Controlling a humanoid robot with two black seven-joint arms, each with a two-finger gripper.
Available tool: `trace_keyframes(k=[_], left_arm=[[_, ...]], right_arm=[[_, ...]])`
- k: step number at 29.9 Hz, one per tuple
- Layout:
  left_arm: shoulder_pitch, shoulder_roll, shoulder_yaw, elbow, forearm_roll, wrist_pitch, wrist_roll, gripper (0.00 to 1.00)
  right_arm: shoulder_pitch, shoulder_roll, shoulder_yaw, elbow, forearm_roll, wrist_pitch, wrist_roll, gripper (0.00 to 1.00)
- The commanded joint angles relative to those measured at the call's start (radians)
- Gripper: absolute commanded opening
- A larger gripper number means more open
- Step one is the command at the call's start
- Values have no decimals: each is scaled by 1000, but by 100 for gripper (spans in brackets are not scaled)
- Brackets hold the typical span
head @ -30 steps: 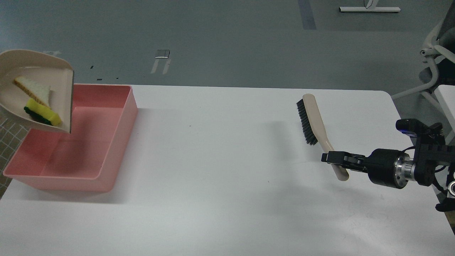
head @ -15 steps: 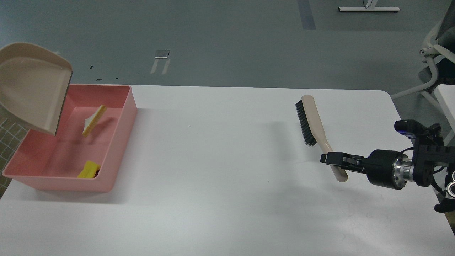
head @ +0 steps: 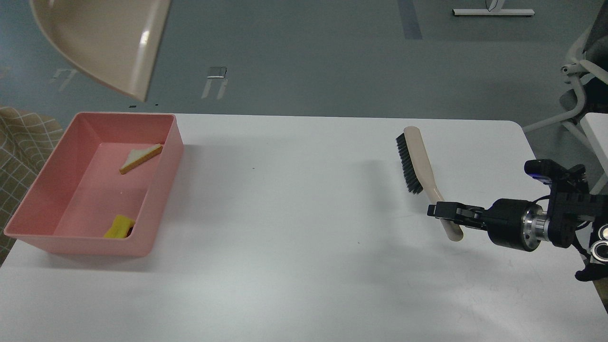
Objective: Sweep and dump garbage into bin
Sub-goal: 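Lower the empty dustpan back onto the table with the left gripper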
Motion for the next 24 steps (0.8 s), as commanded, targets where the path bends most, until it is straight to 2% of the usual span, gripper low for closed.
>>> trace_keyframes(k=[1,2,4,7,12,16,24], left_arm=[[7,-189,1,-52,1,1,111,0],[7,-268,1,-52,-1,1,141,0],[10,-372,7,-49,-2,10,175,0],[28,-478,41,-30,-4,50,191,0],[99,-595,134,25,-7,148,177,0],[137,-678,197,120,-5,242,166,0],[148,-713,282,229,-4,388,137,0]], right_arm=[[-1,9,0,-23,0,0,1,0],[-1,9,2,-26,0,0,1,0],[-1,9,2,-27,0,0,1,0],[-4,9,2,-27,-2,0,1,0],[-13,9,2,-29,-3,0,1,0],[-21,9,2,-29,-3,0,1,0],[-24,9,2,-29,-3,0,1,0]])
